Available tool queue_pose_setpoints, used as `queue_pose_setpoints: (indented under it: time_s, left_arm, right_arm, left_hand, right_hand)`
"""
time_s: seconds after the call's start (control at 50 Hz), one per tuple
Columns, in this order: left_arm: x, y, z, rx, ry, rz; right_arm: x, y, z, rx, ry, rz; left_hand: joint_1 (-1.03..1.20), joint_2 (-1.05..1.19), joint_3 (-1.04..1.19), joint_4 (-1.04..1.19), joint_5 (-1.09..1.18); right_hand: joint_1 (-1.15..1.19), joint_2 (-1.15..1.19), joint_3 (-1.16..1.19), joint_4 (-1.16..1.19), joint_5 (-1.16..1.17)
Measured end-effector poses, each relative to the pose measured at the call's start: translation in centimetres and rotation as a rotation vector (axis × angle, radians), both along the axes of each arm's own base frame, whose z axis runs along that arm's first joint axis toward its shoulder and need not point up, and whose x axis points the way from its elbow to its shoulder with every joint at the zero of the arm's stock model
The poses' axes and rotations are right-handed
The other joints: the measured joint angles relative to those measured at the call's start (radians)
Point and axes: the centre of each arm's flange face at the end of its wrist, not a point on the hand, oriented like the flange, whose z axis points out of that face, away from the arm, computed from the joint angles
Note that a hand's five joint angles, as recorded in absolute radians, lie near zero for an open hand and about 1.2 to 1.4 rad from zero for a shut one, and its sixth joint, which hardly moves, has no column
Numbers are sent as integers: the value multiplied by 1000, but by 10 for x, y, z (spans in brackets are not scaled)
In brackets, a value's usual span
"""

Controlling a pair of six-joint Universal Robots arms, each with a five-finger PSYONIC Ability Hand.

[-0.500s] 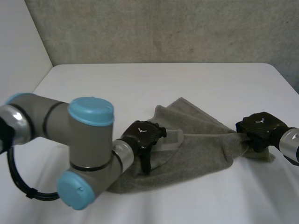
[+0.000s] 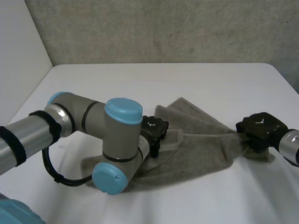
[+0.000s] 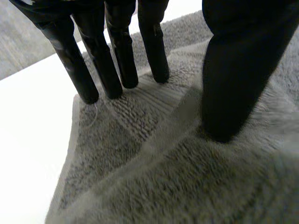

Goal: Fold the towel.

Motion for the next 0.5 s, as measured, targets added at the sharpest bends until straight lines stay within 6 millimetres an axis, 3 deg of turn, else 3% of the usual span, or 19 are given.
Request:
queue_pose_setpoints:
  time_s: [0.1, 0.3, 0.4, 0.5]
  left_arm:
    - [1, 0, 1, 3, -1, 7]
    - [11, 5, 33, 4, 42, 31]
    - [31, 7, 46, 18, 38, 67]
    - [69, -3, 50, 47, 10, 153]
  right_arm:
    - [-1, -3, 1, -13, 1, -2]
    - [-2, -6, 3, -26, 0, -8]
    - [-1, -5, 4, -22, 0, -9]
    - [1, -1, 1, -4, 0, -4]
  left_hand:
    - [369, 383, 382, 382, 374]
    - [428, 475, 473, 474, 451]
    - [431, 477, 476, 477, 456]
    - [431, 478, 476, 478, 455]
  right_hand:
    - [0, 0, 0, 0, 0]
    - [0, 0, 0, 0, 0]
    - [0, 0, 0, 0, 0]
    - [0, 0, 0, 0, 0]
